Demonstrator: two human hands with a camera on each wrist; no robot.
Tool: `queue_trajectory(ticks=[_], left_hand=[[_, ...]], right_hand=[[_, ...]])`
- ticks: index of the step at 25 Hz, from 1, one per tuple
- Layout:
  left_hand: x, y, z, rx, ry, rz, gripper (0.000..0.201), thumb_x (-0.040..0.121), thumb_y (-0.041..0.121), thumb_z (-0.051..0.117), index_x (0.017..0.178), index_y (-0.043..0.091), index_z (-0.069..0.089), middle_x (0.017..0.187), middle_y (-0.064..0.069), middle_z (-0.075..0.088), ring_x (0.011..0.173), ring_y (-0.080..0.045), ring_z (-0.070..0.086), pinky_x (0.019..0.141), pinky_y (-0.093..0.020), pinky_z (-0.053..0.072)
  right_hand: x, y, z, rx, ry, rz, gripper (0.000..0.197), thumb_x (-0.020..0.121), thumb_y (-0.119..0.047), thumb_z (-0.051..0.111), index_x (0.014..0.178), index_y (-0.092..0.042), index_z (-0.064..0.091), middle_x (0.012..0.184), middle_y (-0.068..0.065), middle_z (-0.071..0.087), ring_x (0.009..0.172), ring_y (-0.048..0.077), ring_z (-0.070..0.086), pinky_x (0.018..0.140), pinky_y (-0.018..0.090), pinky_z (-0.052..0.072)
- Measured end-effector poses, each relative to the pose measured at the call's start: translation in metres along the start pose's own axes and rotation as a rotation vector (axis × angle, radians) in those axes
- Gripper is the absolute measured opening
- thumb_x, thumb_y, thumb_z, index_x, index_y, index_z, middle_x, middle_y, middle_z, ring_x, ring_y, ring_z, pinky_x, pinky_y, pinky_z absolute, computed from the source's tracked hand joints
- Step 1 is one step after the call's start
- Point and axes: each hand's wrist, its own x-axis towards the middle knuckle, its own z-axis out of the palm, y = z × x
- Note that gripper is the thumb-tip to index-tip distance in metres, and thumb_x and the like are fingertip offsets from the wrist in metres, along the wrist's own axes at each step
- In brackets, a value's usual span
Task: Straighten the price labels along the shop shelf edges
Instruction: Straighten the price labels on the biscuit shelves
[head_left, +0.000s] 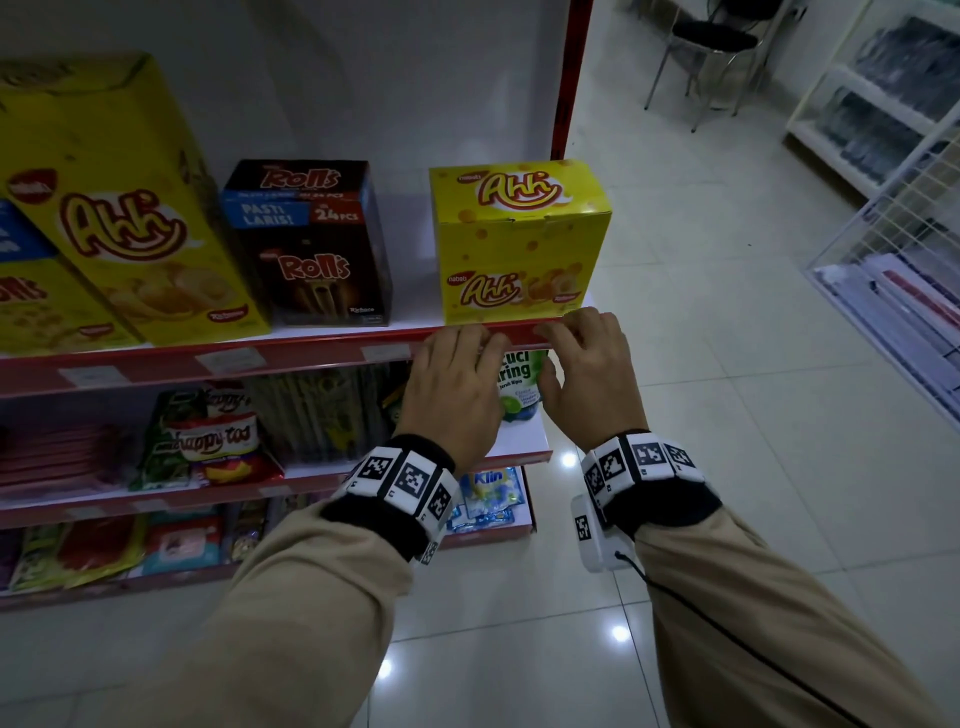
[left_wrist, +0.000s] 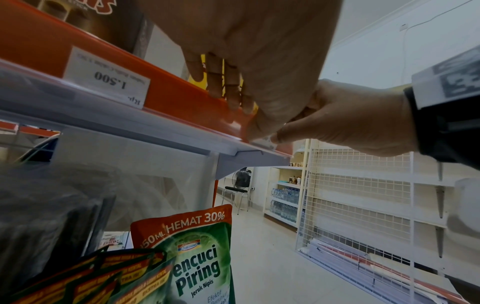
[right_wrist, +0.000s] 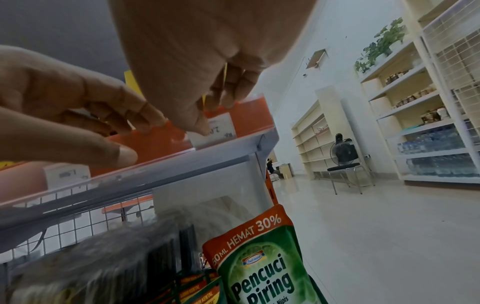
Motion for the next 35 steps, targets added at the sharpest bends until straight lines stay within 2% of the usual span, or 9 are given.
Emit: queue_trajectory(ticks=[7,13,17,21,24,27,29,32,35], left_hand=[[0.005,-0.002,-0.003,-0.084,-0.095,-0.046,0.040,0.082,0.023,0.059,0.121,0.016,0.051,0.117,-0.006,0.048,0.104,-0.027,0.042,0.084,-0.038,0.037],[0.013,-0.003,-0.004,-0.223,-0.089,-0.140,0.030,0.092,0.031,0.049,0.118,0.017,0.053,0.117,-0.005,0.049,0.108,-0.026,0.042,0.091,-0.039,0.036],[0.011,-0.006,-0.001,-0.321,-0.036,-0.159,0.036,0.097,0.040,0.044,0.123,0.017,0.057,0.113,-0.006,0.052,0.106,-0.026,0.043,0.091,-0.039,0.037],[0.012,-0.005,0.000,-0.419,0.035,-0.189,0.038,0.095,0.046,0.047,0.116,0.017,0.060,0.111,-0.006,0.055,0.103,-0.025,0.044,0.087,-0.037,0.038],[0.012,-0.006,0.001,-0.456,0.045,-0.192,0.028,0.094,0.038,0.053,0.105,0.015,0.063,0.106,-0.006,0.056,0.100,-0.026,0.045,0.085,-0.038,0.039],[0.014,-0.011,0.000,-0.462,-0.002,-0.201,0.021,0.095,0.031,0.053,0.097,0.012,0.062,0.105,-0.007,0.055,0.100,-0.026,0.044,0.085,-0.039,0.039],[0.015,-0.014,-0.002,-0.422,-0.039,-0.181,0.020,0.095,0.030,0.052,0.097,0.012,0.060,0.107,-0.007,0.053,0.101,-0.026,0.043,0.086,-0.037,0.036],[0.016,-0.016,-0.006,-0.347,-0.079,-0.126,0.017,0.095,0.029,0.052,0.101,0.014,0.058,0.109,-0.005,0.051,0.103,-0.024,0.042,0.089,-0.035,0.035],[0.015,-0.015,-0.007,-0.367,-0.072,-0.128,0.020,0.096,0.032,0.049,0.107,0.016,0.056,0.111,-0.004,0.052,0.106,-0.023,0.043,0.091,-0.035,0.034]], right_hand=[[0.011,0.002,-0.005,-0.009,-0.146,0.030,0.014,0.082,-0.014,0.062,0.095,-0.007,0.064,0.095,0.014,0.061,0.092,0.036,0.049,0.075,0.045,0.042],[0.021,0.005,-0.015,0.374,-0.023,0.176,0.010,0.086,-0.009,0.063,0.091,-0.012,0.072,0.093,0.007,0.067,0.087,0.027,0.056,0.075,0.026,0.040],[0.018,-0.011,-0.011,0.851,0.019,0.473,0.010,0.085,-0.007,0.067,0.094,-0.010,0.069,0.084,0.004,0.070,0.076,0.012,0.066,0.072,0.025,0.054],[0.008,-0.024,-0.004,1.109,0.048,0.606,0.007,0.085,-0.005,0.067,0.092,-0.008,0.067,0.088,0.009,0.070,0.081,0.015,0.066,0.073,0.024,0.052],[0.007,-0.029,-0.002,1.265,0.084,0.697,0.013,0.085,-0.001,0.066,0.097,-0.003,0.063,0.087,0.013,0.068,0.079,0.018,0.065,0.073,0.028,0.054],[0.006,-0.027,-0.003,1.127,0.033,0.609,0.024,0.085,0.000,0.064,0.106,-0.011,0.062,0.091,0.014,0.068,0.083,0.020,0.065,0.074,0.032,0.055],[0.005,-0.023,-0.008,0.948,-0.012,0.485,0.027,0.086,-0.003,0.062,0.107,-0.019,0.065,0.087,0.002,0.068,0.081,0.011,0.064,0.071,0.024,0.053],[0.010,-0.012,-0.016,0.650,-0.100,0.307,0.016,0.085,-0.008,0.064,0.094,-0.020,0.070,0.083,-0.009,0.068,0.073,-0.006,0.058,0.064,0.004,0.039],[0.015,-0.001,-0.022,0.565,-0.061,0.294,0.015,0.084,-0.005,0.063,0.088,-0.019,0.068,0.080,-0.011,0.065,0.072,-0.013,0.057,0.065,0.000,0.037]])
